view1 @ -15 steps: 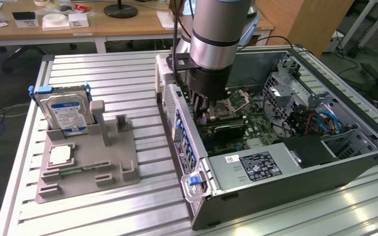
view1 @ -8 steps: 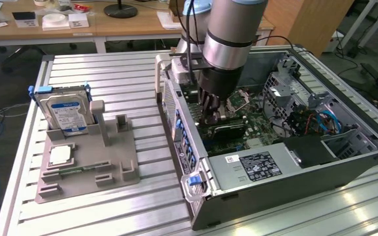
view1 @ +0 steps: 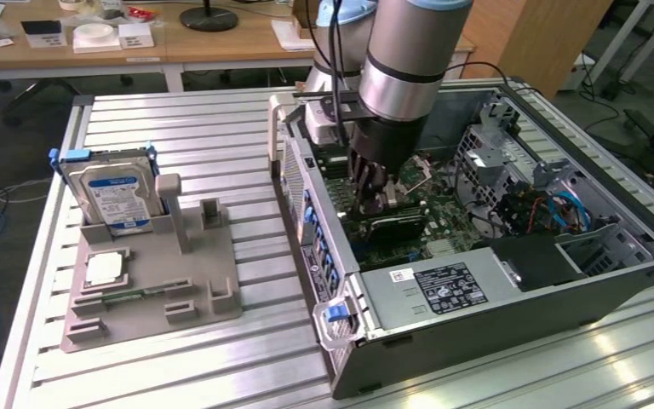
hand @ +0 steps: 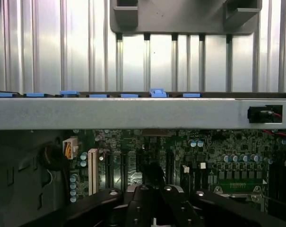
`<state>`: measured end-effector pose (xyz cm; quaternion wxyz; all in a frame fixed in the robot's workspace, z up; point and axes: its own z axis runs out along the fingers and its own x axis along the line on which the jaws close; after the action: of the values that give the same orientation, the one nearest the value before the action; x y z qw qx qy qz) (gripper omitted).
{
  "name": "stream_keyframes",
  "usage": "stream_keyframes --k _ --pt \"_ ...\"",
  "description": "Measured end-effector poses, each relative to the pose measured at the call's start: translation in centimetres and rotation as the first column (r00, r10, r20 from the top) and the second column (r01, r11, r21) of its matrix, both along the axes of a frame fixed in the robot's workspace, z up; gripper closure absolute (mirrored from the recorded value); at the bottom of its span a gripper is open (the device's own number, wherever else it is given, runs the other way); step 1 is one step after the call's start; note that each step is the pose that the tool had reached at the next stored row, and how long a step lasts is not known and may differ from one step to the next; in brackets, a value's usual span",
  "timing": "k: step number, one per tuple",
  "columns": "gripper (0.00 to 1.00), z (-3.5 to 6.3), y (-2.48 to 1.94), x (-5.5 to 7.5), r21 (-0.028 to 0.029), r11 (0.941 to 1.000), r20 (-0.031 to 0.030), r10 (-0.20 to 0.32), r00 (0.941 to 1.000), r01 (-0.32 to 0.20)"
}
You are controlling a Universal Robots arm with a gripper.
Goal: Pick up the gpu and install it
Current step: 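Press down on the gpu until it lock into place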
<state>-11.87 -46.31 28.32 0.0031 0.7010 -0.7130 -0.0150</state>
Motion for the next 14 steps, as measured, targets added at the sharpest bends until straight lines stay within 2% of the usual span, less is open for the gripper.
stream_keyframes --k 2,7,12,14 --pt "0.89 -0.08 0.18 0.0 0.0001 1.0 0.0 0.001 1.0 -0.001" --pt "0.89 -0.74 0.3 0.0 0.0 1.0 0.0 0.003 1.0 -0.003" --pt "0.89 -1.49 0.79 0.0 0.0 1.0 0.0 0.007 1.0 -0.007" --pt "0.89 -1.75 0.91 0.0 -0.0017 1.0 -0.001 0.008 1.0 -0.008"
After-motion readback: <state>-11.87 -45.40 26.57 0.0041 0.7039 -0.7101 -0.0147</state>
